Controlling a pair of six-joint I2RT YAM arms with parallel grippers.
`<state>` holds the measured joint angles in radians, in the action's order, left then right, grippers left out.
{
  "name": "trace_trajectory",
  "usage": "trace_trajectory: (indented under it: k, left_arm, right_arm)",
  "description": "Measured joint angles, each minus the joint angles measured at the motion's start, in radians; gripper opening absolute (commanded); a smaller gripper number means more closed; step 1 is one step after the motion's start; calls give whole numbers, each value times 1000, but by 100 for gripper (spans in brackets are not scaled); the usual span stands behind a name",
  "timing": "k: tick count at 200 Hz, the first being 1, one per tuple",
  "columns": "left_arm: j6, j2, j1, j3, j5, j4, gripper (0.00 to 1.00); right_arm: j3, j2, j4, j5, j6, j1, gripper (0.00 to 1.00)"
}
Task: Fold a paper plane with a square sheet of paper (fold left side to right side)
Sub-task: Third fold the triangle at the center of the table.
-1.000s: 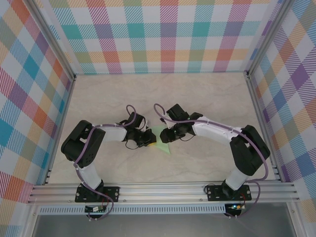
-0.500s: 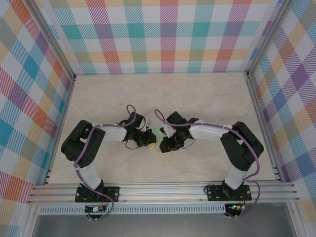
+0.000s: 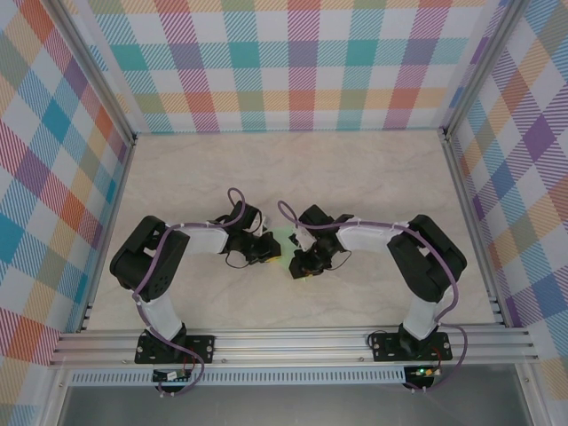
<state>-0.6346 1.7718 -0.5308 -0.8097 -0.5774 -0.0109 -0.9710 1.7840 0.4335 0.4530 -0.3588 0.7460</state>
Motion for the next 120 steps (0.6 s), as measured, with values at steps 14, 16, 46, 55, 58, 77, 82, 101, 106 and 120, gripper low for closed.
trace_trajectory:
  k: [14,16,46,55,58,77,82,101,106,120]
  left_arm:
    - [0,0,0,-1,1,-2,9]
    - [0,0,0,-1,1,-2,9]
    - [3,1,-1,-6,3,-11,9]
    - [3,1,-1,-6,3,-12,9]
    - [3,1,-1,-6,3,-12,9]
    - [4,1,-1,-7,3,-12,9]
    - [4,2,-1,-8,3,-13,8]
    - [10,5,-1,-13,2,-18,8]
    - [11,6,-1,-15,2,-19,8]
    - [14,8,-2,-19,2,-24,8]
  right_arm:
    - [4,3,-5,-1,0,0,21]
    - [4,3,-6,-2,0,0,21]
    - [14,4,-18,-3,0,0,19]
    - [18,4,-23,-3,0,0,18]
    - [20,4,-25,-3,-1,0,18]
    - [34,2,-42,-3,-3,-1,14]
    - [40,-1,-47,-3,-5,-2,13]
    - [71,-13,-78,2,-19,-9,10]
    - [78,-16,-87,5,-24,-11,9]
    - [105,-32,-117,11,-30,-14,8]
